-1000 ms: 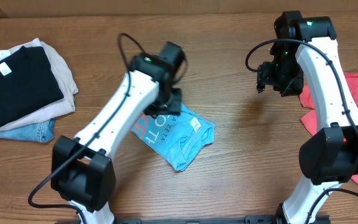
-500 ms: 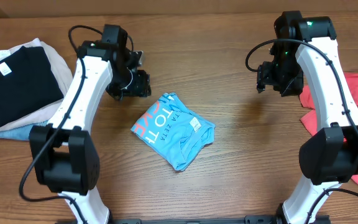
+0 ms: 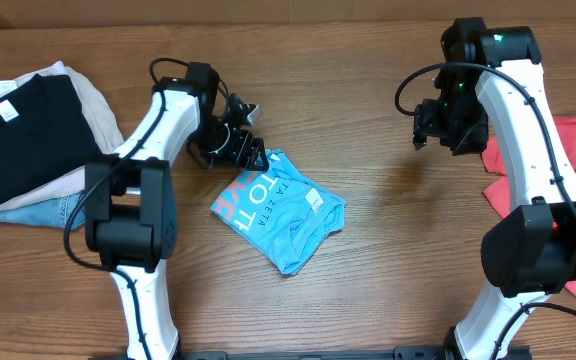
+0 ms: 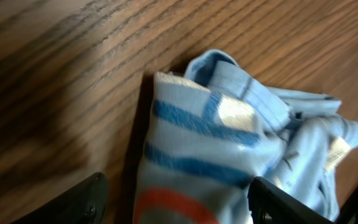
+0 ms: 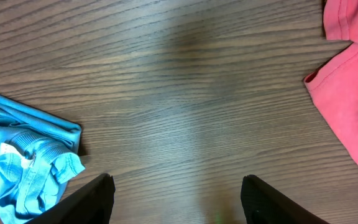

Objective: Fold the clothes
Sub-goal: 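Grasp the folded light-blue shirt bundle with the left gripper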

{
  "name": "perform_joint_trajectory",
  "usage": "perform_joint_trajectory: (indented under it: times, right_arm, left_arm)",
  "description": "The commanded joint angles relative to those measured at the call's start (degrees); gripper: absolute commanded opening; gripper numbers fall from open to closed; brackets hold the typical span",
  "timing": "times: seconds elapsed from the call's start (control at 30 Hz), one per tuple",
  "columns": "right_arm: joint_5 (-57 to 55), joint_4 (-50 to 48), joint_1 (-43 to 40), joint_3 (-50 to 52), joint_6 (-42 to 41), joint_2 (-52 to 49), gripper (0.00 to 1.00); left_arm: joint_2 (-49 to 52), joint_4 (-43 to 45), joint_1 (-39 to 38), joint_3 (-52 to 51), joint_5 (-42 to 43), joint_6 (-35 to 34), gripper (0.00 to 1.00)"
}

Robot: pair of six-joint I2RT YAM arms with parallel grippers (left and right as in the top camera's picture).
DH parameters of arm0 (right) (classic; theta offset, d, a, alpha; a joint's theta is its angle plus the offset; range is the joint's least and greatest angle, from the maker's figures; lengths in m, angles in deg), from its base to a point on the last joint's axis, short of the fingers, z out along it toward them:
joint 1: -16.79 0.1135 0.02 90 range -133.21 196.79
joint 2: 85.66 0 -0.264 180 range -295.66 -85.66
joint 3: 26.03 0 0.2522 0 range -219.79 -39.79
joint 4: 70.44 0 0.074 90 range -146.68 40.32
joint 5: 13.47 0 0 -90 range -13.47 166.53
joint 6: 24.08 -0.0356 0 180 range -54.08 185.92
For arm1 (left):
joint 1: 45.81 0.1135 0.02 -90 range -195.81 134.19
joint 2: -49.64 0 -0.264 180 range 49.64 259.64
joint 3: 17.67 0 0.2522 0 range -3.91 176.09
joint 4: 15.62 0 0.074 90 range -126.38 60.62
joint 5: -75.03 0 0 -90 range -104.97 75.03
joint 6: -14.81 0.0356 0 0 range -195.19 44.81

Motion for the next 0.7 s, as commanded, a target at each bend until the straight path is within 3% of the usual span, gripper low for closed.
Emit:
perform_joint_trajectory:
  times: [0.0, 0.13, 0.47, 0.53, 0.67]
  right_arm:
    - [0.3, 0.0, -0.1, -0.8, 0.4, 0.3, 0.69]
    - [0.3, 0.1, -0.1, -0.8, 0.4, 0.3, 0.69]
    - [0.3, 0.5, -0.1, -0.8, 0.4, 0.3, 0.69]
    - [0.3, 0.5, -0.1, -0.8, 0.4, 0.3, 0.69]
    - [0.3, 0.5, -0.1, -0.8, 0.4, 0.3, 0.69]
  left_arm:
    - [2.8, 1.1, -1.6, -0.1, 2.0, 2.1, 0.76]
    - [4.5, 0.9, -3.0, -0.1, 2.0, 2.1, 0.71]
    - [5.0, 0.6, -4.2, -0.1, 1.2, 2.3, 0.09]
    - [4.7, 0.3, -3.7, 0.0, 0.0, 2.2, 0.04]
    - [2.9, -1.0, -2.2, 0.6, -9.3, -3.2, 0.04]
